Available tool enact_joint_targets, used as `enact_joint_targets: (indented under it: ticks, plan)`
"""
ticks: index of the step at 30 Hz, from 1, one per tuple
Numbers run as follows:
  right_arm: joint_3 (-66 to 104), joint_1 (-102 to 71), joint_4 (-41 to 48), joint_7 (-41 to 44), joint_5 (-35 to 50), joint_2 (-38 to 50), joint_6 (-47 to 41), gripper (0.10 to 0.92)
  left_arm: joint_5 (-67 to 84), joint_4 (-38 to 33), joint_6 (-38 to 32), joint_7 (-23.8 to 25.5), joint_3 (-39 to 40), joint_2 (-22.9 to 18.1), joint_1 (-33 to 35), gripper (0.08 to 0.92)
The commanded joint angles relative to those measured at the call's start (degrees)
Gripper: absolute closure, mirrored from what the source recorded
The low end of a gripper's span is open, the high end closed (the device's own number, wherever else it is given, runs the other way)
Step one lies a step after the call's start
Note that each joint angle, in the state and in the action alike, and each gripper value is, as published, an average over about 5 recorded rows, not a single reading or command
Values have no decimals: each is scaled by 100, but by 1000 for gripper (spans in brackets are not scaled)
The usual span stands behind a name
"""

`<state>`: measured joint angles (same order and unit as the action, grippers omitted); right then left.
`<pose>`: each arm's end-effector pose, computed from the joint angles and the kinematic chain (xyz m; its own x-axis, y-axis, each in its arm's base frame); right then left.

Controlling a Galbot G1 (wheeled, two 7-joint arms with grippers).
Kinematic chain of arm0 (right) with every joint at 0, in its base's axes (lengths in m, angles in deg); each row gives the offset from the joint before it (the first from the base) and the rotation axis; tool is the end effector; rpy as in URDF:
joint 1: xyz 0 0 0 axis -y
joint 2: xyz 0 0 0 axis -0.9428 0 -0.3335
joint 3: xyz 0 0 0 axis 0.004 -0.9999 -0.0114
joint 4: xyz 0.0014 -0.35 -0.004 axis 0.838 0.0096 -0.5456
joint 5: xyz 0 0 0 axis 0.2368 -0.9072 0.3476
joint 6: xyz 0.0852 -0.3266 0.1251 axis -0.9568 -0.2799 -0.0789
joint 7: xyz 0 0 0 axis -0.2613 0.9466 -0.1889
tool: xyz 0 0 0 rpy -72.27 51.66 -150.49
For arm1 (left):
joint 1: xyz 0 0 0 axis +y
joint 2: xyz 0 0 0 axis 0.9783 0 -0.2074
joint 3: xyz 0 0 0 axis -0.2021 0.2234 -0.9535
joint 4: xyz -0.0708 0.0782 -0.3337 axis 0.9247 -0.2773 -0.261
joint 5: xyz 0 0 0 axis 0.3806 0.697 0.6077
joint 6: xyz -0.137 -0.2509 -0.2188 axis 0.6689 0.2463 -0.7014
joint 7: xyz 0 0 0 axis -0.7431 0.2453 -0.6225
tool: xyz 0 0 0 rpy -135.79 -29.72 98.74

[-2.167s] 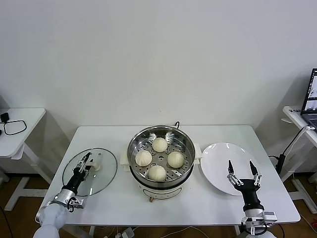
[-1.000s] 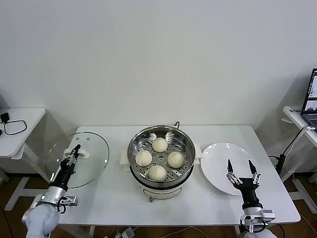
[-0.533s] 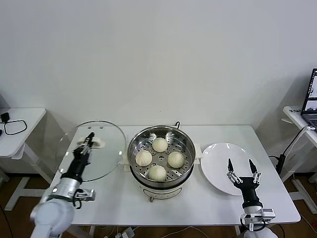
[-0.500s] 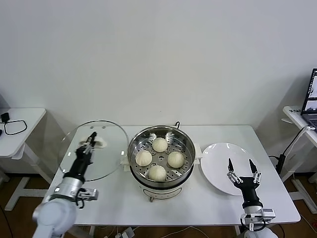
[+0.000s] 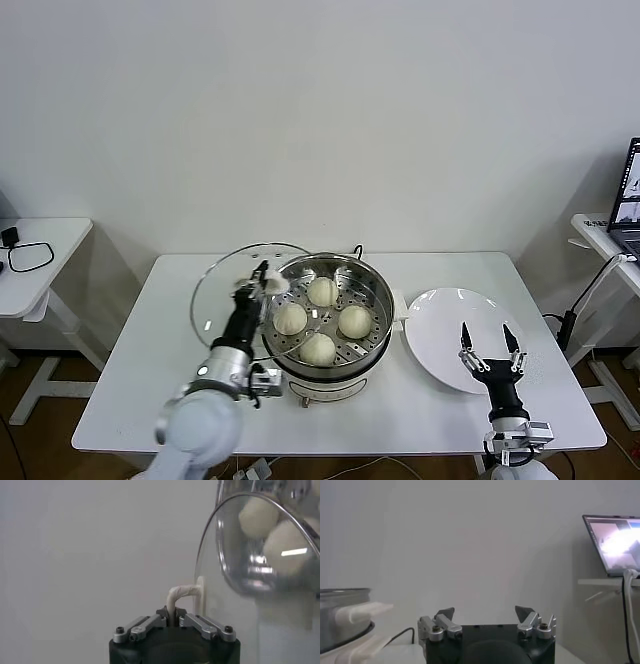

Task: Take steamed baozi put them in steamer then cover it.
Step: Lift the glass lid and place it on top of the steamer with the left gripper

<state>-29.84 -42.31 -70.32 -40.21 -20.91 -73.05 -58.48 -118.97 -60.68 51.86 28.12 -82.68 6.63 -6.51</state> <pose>0.2151 -0.1337 -0.4041 -0.9893 0.0840 -0.1192 0.0831 0.9965 0.0130 0.2631 -0.0624 -0.2249 -0.9874 0.1571 -0.0202 -0.0081 0.0775 0.9970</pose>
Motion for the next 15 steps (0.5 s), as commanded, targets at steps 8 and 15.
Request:
enact_joint_targets:
  ticks: [8, 15]
  plan:
    - [21, 18, 122, -1, -74, -32, -14, 203, -806, 817, 791, 278, 1544, -988, -939, 811]
    - [20, 25, 157, 6, -82, -27, -7, 203, -989, 970, 711, 177, 1486, -1016, -817, 811]
